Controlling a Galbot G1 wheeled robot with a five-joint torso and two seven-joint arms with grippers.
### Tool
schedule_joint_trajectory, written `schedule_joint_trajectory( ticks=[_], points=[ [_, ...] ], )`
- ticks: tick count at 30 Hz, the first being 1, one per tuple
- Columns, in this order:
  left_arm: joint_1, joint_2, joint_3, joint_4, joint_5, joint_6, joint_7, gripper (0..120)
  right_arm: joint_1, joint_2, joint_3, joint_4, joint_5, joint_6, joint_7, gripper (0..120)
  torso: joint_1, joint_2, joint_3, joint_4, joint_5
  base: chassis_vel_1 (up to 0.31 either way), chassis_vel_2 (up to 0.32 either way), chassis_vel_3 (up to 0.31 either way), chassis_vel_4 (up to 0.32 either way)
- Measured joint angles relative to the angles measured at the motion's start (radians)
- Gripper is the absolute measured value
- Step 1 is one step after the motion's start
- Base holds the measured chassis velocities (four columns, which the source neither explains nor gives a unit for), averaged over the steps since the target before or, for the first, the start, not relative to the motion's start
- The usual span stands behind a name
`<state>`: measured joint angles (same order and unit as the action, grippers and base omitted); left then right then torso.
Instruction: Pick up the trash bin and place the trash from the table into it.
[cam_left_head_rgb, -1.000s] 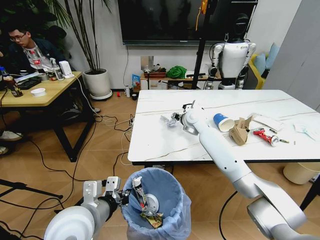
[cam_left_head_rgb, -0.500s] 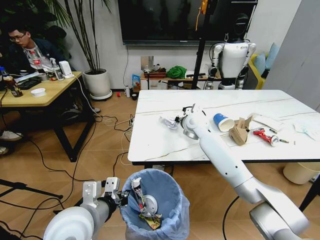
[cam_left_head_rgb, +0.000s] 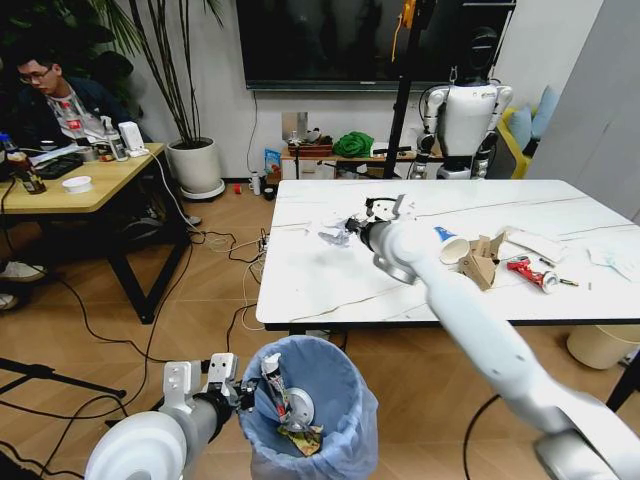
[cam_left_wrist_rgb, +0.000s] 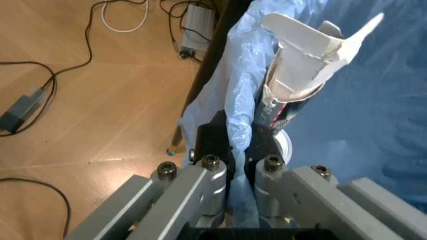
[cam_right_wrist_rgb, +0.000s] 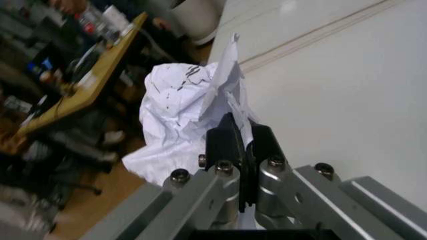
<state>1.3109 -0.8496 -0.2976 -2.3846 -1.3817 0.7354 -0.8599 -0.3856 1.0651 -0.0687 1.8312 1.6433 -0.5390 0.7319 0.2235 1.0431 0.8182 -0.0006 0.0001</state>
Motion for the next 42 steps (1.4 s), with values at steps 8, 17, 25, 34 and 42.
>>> schedule_joint_trajectory(
  ticks=[8,17,25,34,42],
  points=[
    [0.009,-0.004,-0.017,-0.003,-0.016,0.0,-0.022,0,-0.095,-0.155,-0.014,0.343,0.143,-0.057,-0.096,0,0.0,0.0,0.0,0.0007,-0.0001,0.0,0.0,0.0,0.0],
    [0.01,-0.01,-0.048,-0.015,-0.049,0.0,-0.058,0,-0.19,-0.242,-0.013,0.485,0.107,-0.134,-0.244,0,0.0,0.0,0.0,0.0006,0.0002,0.0,0.0,0.0,0.0],
    [0.003,-0.006,-0.049,-0.012,-0.053,0.0,-0.059,0,-0.349,-0.323,0.047,0.495,-0.138,-0.196,-0.482,0,0.0,0.0,0.0,0.0004,0.0001,0.0,0.0,0.0,0.0],
    [-0.015,0.007,-0.041,-0.012,-0.069,0.0,-0.054,0,-0.451,-0.343,0.048,0.498,-0.312,-0.198,-0.589,26,0.0,0.0,0.0,0.0005,-0.0001,0.0,0.0,0.0,0.0],
    [-0.014,0.007,-0.036,-0.014,-0.07,0.0,-0.052,0,-0.435,-0.317,0.074,0.503,-0.274,-0.174,-0.492,56,0.0,0.0,0.0,0.0006,0.0,0.0,0.0,0.0,0.0]
  ],
)
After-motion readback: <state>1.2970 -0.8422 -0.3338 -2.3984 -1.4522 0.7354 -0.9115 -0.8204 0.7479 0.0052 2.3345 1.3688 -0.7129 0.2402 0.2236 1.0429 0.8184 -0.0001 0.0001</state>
